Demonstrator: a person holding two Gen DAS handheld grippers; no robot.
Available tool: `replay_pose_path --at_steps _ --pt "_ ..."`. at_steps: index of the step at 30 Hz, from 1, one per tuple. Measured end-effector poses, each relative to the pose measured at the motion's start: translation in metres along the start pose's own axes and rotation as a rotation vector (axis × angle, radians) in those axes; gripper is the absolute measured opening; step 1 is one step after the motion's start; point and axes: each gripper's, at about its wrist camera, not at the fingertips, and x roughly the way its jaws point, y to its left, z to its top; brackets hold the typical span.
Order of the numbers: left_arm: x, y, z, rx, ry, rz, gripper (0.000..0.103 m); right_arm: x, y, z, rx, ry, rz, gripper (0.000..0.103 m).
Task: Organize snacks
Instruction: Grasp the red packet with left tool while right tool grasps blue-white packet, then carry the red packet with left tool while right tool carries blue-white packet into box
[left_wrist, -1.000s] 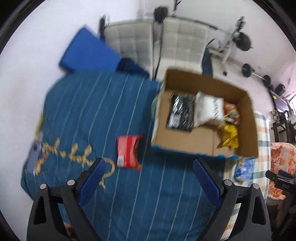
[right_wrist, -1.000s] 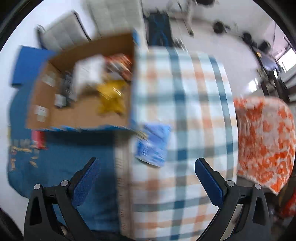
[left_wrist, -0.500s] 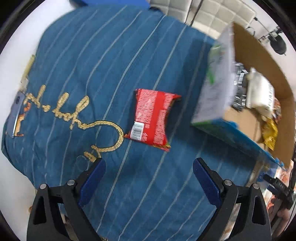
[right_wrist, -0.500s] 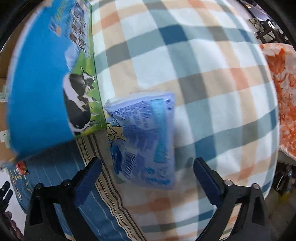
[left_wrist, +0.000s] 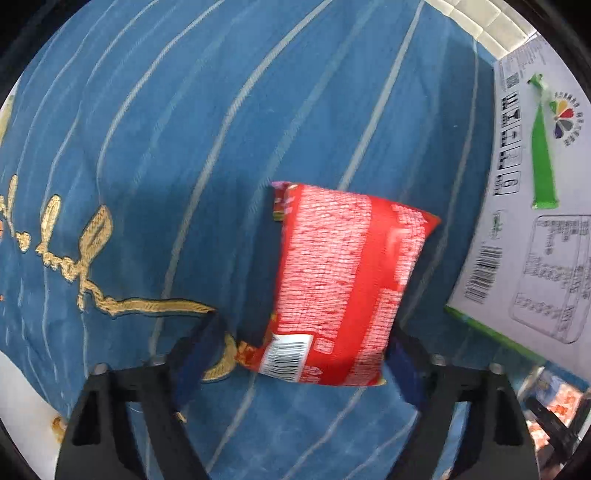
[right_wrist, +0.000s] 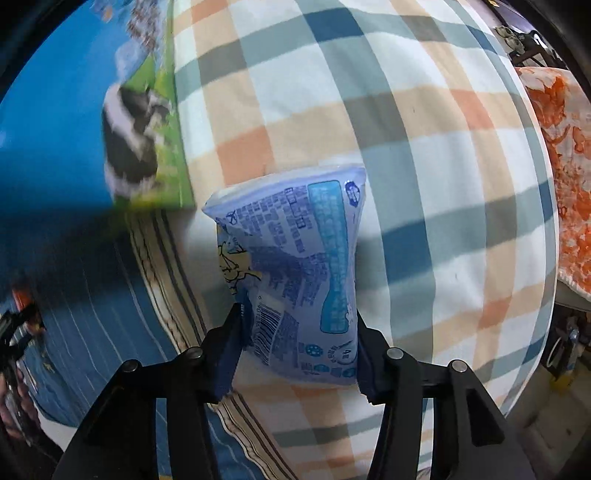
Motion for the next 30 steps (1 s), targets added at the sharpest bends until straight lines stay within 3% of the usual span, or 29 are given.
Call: replay_pose_path --at_steps 3,6,11,20,25,30 --pt "-0.004 -0.005 -0.007 0.052 -0.034 0.035 0.054 0.002 0.005 -0.019 -0.027 0.015 0.011 0.055" --pt "-0.012 -0.014 -0.022 0.104 -0.064 0.08 0.051 0.002 0.014 -0.035 -0.049 0.021 0.024 0.054" --pt "-0.02 -0.03 -0.07 0.175 -0.081 0.106 0.05 0.0 0.024 -0.06 -0.093 0.021 0.044 0.054" --pt "-0.021 -0.093 -0.186 0.326 -0.041 0.064 0.049 0.003 0.039 -0.107 -0.165 0.027 0.04 0.054" --pt "0.009 -0.114 -0.213 0.369 0.04 0.086 0.051 0.017 0.042 -0.119 -0.193 0.077 0.018 0.055" --pt "0.023 -0.112 -0.213 0.34 0.082 0.08 0.053 0.011 0.031 -0.116 -0.188 0.068 0.03 0.066"
